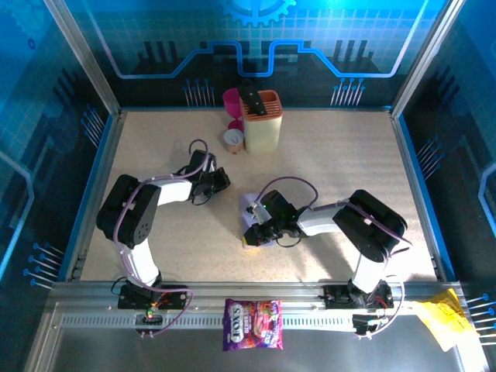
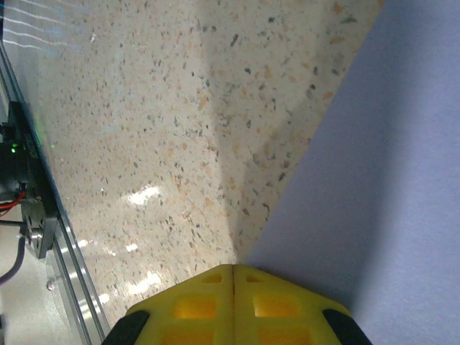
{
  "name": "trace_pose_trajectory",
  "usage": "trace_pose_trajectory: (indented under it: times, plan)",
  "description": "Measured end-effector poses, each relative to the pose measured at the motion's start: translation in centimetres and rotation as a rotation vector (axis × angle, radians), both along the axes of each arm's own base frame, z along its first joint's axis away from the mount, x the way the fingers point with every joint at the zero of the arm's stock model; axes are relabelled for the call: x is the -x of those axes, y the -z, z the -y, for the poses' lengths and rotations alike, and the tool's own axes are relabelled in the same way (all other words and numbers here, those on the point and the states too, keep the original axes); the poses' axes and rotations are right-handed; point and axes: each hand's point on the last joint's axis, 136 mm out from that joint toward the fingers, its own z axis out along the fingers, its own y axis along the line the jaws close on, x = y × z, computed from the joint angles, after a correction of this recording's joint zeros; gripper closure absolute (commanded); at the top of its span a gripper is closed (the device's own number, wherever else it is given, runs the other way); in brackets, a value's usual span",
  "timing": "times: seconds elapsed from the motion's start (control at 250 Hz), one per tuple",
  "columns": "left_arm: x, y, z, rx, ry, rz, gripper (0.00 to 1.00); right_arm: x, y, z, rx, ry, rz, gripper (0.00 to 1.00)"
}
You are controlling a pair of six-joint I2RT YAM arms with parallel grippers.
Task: Fold a paper plane with a square sheet of paper (pick it up from the middle)
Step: First fold in half a square sheet of paper at the center of the table.
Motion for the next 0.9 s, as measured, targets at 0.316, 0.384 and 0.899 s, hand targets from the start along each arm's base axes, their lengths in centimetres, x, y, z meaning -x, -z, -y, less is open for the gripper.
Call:
trace_pose_trajectory:
  times: [0.316, 0.384, 0.899]
  plan:
    - [3.7, -1.2, 4.6, 0.043, 0.169, 0.015, 1.0, 0.2, 0.0, 0.3, 0.019, -0.013, -0.012, 1.0]
    - [3.9, -1.2, 5.0, 0.045, 0.182, 0.013, 1.0, 0.2, 0.0, 0.3, 0.019, -0.013, -0.012, 1.0]
    - [4.1, 2.0, 5.6, 0.01, 0.219, -0.044, 1.0, 0.1, -0.3, 0.2, 0.017, -0.011, -0.031, 1.0]
